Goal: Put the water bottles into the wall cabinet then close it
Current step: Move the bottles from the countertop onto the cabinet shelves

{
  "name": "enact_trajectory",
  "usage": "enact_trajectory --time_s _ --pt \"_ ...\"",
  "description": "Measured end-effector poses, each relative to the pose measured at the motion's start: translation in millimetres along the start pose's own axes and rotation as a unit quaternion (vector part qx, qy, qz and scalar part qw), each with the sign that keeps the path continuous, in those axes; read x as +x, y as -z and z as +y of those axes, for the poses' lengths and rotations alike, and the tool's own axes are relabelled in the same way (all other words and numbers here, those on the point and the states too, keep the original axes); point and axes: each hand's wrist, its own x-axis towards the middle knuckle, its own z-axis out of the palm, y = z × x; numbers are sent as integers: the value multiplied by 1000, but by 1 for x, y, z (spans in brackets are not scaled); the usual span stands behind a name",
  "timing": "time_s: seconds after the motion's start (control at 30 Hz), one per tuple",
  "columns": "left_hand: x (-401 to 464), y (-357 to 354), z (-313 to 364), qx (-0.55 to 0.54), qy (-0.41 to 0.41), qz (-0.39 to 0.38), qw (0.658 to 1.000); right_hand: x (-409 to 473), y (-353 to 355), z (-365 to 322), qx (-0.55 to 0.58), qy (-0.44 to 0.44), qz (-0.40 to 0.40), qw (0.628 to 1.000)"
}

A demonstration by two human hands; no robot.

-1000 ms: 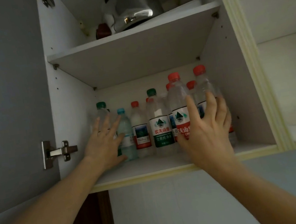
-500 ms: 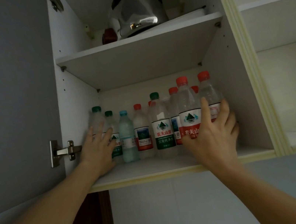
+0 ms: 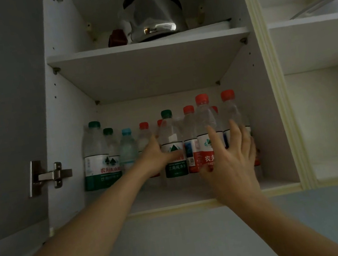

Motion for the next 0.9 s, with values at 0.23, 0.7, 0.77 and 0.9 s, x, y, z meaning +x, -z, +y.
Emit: enact_trajectory --time_s 0.23,0.7,0.77,0.9 --pt "17 -18 -12 -79 22 4 997 0 1 1 1 0 4 1000" --pt "-17 49 -35 190 43 109 975 -3 2 0 25 -13 10 1000" --pt "-23 48 -37 285 27 161 945 -2 2 0 19 -13 13 1000" --pt "-28 43 -37 497 -81 149 851 -2 2 -1 17 -12 17 1000"
